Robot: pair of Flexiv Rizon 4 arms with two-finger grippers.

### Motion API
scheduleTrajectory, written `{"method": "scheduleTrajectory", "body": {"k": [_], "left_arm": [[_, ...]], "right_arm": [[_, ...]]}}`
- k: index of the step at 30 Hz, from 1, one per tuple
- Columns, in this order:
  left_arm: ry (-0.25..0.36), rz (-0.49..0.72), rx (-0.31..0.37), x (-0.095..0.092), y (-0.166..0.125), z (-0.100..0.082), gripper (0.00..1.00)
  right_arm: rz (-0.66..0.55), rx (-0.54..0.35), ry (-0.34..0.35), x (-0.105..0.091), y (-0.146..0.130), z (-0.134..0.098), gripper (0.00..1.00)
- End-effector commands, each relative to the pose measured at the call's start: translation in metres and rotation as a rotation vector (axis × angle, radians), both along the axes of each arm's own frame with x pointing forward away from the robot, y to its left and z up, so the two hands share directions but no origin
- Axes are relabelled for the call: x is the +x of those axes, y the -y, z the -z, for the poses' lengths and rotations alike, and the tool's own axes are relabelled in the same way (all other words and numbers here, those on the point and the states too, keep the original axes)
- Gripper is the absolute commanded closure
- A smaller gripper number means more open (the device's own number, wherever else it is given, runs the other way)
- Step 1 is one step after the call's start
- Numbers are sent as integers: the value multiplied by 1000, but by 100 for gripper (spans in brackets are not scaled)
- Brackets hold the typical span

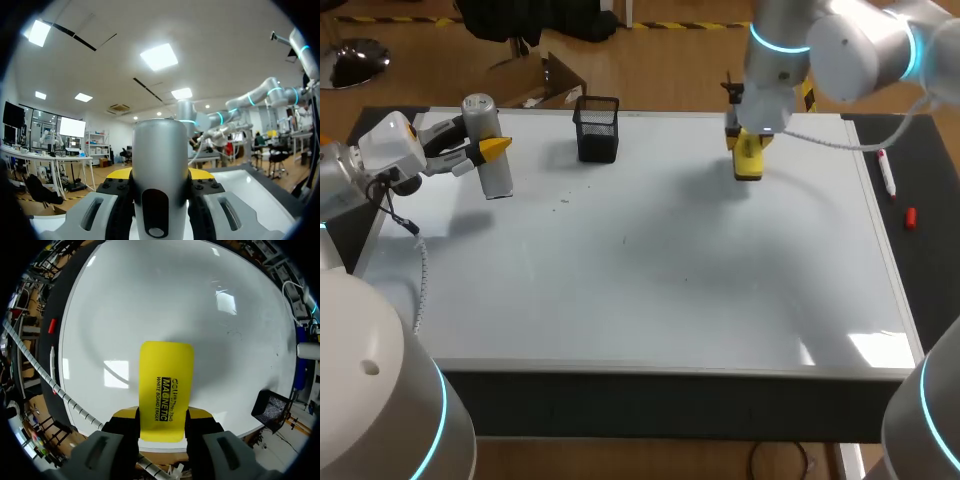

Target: Pick up the inspection probe, press it on each red-marked spot on the whiteboard one by one, put down the probe, pick up the eraser, and wipe off all the red marks.

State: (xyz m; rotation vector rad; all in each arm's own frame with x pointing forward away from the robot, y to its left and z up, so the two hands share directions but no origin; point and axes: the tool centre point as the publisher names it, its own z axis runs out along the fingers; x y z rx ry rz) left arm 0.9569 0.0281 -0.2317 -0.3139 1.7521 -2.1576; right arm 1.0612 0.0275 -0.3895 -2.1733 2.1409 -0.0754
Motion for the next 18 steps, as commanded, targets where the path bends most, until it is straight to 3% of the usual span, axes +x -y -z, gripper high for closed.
{"method": "scheduleTrajectory", "body": {"k": [1, 18], "left_arm": [[2, -4, 0, -1, 1, -1, 100], [2, -4, 0, -1, 1, -1, 100]], "right_arm": [[-6, -10, -30, 25, -22, 10, 100], [-57, 13, -41, 56, -82, 21, 100]]}}
